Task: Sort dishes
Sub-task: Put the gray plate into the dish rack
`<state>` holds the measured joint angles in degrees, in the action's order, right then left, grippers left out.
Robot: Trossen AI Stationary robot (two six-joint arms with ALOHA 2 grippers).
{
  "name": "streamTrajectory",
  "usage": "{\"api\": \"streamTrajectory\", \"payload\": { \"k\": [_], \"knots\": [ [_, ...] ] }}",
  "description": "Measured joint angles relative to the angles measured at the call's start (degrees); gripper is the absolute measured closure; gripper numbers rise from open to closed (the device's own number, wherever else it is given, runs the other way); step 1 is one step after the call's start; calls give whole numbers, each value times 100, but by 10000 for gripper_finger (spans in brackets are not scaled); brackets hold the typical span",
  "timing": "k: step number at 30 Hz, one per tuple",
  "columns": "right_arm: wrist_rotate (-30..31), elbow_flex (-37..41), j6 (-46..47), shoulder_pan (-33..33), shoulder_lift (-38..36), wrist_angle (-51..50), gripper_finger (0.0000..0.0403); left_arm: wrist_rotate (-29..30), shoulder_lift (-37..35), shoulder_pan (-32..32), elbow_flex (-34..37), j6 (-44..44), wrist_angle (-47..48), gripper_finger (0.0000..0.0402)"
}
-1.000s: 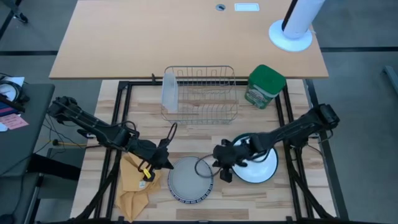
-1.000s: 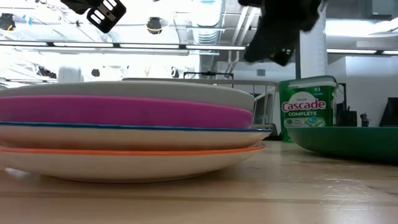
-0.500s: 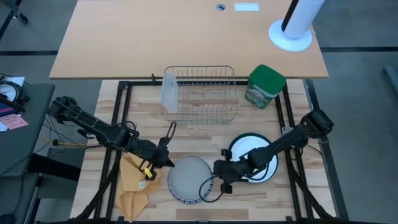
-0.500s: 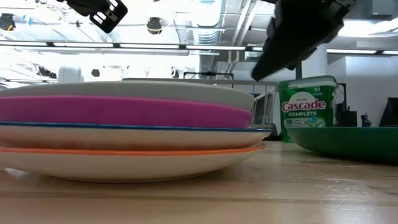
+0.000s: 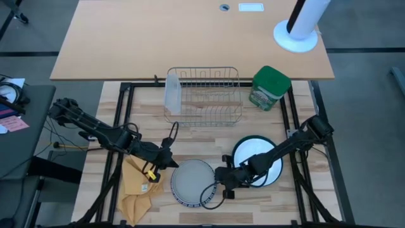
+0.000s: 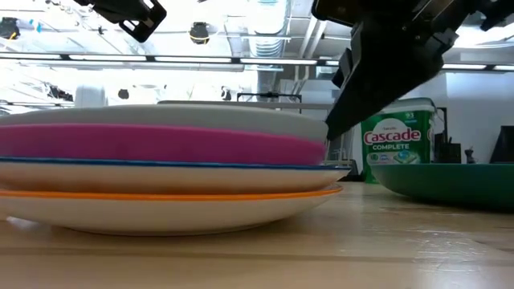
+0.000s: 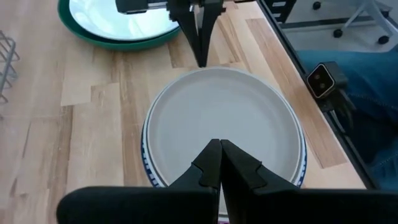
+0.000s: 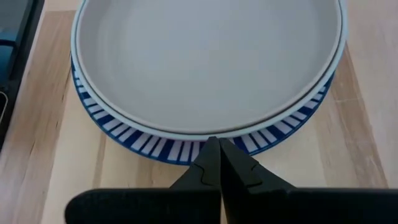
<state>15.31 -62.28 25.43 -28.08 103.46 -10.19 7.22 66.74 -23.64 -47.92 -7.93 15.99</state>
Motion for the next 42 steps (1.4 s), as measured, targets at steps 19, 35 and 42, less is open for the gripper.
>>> {"api": "streamTrajectory", "payload": {
  "k": [19, 35, 42],
  "knots": [
    [-20, 0, -29, -44, -2, 215, 403, -2, 0, 0, 0, 154, 7, 402],
    [-20, 0, -43, -44, -7, 302, 403, 62, 0, 0, 2, 267, 2, 402],
    [-20, 0, -42, -43, -7, 301, 403, 81, 0, 0, 4, 364, 3, 401]
  ]
}}
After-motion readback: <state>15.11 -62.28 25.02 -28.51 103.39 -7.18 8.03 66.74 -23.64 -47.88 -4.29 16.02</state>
